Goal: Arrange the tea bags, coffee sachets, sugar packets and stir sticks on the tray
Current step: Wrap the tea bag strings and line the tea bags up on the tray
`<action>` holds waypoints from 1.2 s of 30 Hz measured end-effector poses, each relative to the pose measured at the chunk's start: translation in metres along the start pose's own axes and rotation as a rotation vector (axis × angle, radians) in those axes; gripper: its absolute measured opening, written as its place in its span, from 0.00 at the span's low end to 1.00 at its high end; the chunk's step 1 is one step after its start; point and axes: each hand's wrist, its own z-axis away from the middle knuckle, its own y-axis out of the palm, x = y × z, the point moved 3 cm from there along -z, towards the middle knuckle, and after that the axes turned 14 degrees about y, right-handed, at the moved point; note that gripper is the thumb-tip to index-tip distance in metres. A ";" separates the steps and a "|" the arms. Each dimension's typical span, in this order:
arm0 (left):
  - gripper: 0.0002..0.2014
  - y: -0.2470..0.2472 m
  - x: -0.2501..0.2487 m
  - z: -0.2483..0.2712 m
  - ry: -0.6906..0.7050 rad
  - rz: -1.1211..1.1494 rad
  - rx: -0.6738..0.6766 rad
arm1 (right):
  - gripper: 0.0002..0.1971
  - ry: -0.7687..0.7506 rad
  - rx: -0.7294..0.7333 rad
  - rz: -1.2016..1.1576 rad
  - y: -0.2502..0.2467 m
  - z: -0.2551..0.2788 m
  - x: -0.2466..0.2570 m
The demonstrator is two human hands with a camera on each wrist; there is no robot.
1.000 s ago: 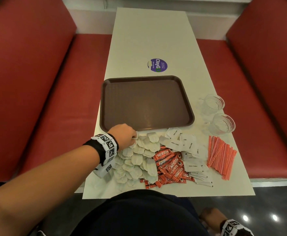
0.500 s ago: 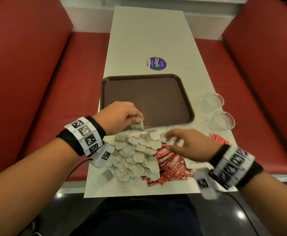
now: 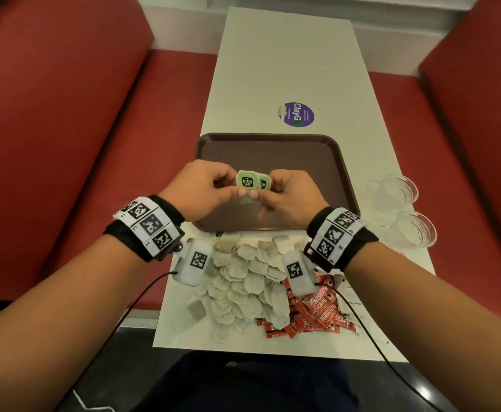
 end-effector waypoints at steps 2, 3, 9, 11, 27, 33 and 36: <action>0.06 0.000 0.010 -0.007 -0.051 -0.004 -0.022 | 0.14 0.040 -0.035 -0.048 -0.004 -0.011 -0.010; 0.06 -0.002 0.017 -0.012 -0.082 -0.015 -0.040 | 0.15 0.068 -0.050 -0.062 -0.007 -0.015 -0.015; 0.08 -0.035 0.086 -0.056 -0.327 -0.171 -0.226 | 0.15 0.205 0.008 0.589 -0.022 -0.032 -0.074; 0.09 -0.043 0.110 -0.070 -0.415 -0.230 -0.222 | 0.15 0.267 0.051 0.630 -0.025 -0.034 -0.089; 0.16 -0.020 0.179 -0.121 -0.633 -0.446 -0.069 | 0.12 0.251 0.127 0.614 -0.024 -0.035 -0.102; 0.11 -0.013 0.172 -0.125 -0.499 -0.576 0.013 | 0.09 0.285 0.147 0.524 -0.027 -0.039 -0.103; 0.09 -0.006 0.174 -0.126 -0.485 -0.626 0.167 | 0.10 0.287 0.163 0.520 -0.026 -0.041 -0.101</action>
